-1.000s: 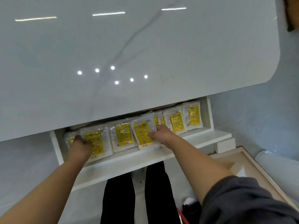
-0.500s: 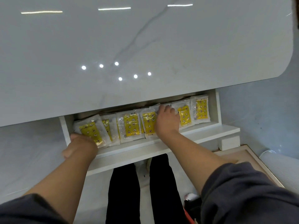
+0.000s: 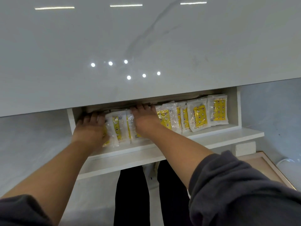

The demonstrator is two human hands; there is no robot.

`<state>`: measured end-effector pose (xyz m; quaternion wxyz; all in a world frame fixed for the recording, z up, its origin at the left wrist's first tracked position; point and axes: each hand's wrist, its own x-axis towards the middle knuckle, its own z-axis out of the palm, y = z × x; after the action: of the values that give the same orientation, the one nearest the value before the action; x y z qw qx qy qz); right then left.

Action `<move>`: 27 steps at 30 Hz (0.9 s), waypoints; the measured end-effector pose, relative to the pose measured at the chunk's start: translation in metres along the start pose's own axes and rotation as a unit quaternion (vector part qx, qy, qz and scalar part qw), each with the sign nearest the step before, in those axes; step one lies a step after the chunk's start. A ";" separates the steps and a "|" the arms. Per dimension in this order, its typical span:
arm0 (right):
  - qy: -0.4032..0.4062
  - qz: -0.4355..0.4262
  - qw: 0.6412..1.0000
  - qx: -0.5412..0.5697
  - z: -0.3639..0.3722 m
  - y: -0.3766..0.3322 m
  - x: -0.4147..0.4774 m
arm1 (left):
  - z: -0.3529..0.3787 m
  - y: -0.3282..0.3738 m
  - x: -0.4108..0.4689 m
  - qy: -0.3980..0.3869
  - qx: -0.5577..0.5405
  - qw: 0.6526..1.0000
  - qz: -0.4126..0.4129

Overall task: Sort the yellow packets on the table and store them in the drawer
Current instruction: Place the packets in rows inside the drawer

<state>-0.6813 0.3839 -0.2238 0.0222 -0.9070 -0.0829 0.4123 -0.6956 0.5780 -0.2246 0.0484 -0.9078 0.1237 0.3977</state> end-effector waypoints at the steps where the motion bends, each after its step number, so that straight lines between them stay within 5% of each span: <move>1: 0.004 0.000 1.000 0.000 -0.001 0.000 0.001 | -0.002 0.000 0.002 0.001 -0.010 1.000 -0.004; 6: 0.025 -0.003 0.999 0.029 -0.004 -0.008 0.012 | -0.011 0.018 0.023 0.016 -0.102 0.994 0.032; 10: 0.016 -0.037 0.999 0.030 -0.002 -0.013 0.006 | -0.006 0.035 0.019 0.032 -0.074 0.995 0.067; 18: -0.031 0.151 0.987 -0.044 -0.014 0.055 -0.001 | -0.028 0.078 0.031 0.014 -0.089 0.994 0.069; 24: -0.005 0.104 0.995 0.005 -0.014 0.088 -0.012 | -0.040 0.129 0.038 0.012 -0.111 0.993 -0.022; 27: -0.023 0.153 0.988 -0.010 -0.016 0.119 -0.015 | -0.047 0.155 0.049 0.023 -0.153 0.987 0.040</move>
<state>-0.6628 0.2650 -0.2149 -0.0521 -0.8992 0.0524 0.4312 -0.6714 0.4106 -0.2267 -0.1095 -0.9080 0.0988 0.3921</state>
